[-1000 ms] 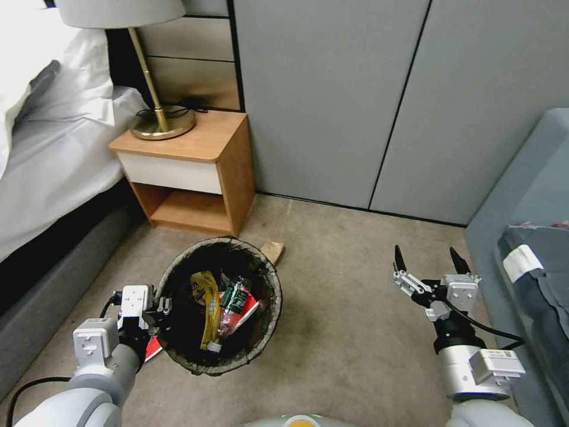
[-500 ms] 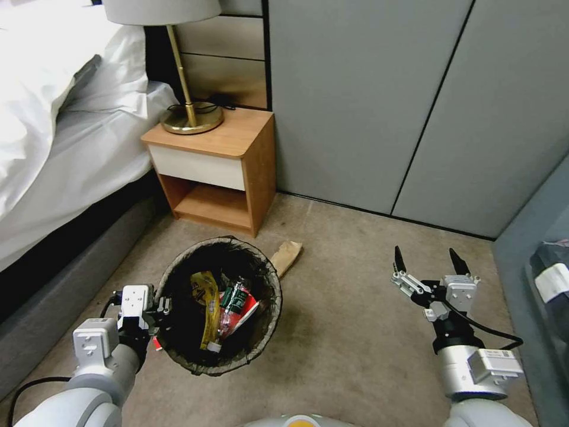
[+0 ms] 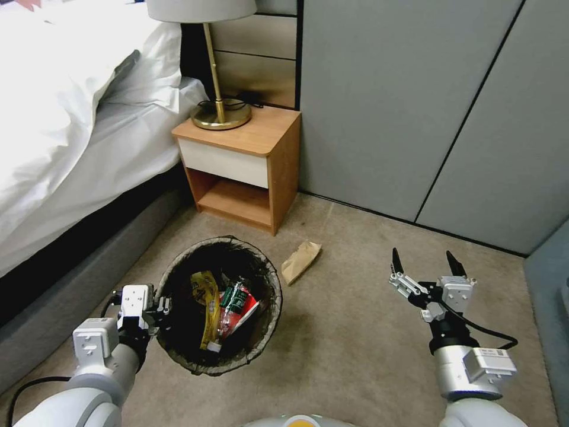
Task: Pick up the trash bin, then pick up the garbage from the floor and place it into the trash bin.
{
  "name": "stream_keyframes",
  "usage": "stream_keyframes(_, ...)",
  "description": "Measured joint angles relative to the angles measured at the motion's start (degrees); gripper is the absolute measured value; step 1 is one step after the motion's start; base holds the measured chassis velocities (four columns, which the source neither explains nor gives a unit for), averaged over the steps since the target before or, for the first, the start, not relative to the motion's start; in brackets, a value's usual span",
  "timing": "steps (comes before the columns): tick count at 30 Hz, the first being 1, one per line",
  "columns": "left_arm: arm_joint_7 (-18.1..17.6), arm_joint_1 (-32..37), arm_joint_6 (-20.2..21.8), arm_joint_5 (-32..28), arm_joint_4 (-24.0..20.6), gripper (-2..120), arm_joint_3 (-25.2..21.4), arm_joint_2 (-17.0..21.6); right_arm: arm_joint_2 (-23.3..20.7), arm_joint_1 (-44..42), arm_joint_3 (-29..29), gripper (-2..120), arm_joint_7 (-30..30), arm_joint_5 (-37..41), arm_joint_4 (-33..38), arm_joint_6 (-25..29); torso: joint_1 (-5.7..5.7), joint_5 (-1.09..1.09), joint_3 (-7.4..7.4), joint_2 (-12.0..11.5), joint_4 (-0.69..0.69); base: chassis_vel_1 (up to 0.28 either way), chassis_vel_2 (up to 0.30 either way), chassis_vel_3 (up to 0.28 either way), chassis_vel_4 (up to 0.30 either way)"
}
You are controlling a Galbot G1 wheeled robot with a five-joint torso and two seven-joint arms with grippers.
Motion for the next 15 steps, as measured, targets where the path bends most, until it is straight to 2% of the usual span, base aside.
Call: stream_keyframes(15,0.03,-0.04,-0.01,0.0,0.0,1,-0.06,0.05,0.01,0.26,0.02,100,0.06,-0.06,-0.54,0.31,0.0,0.0,0.0,0.0,0.01,0.036,0.037,0.04,0.033)
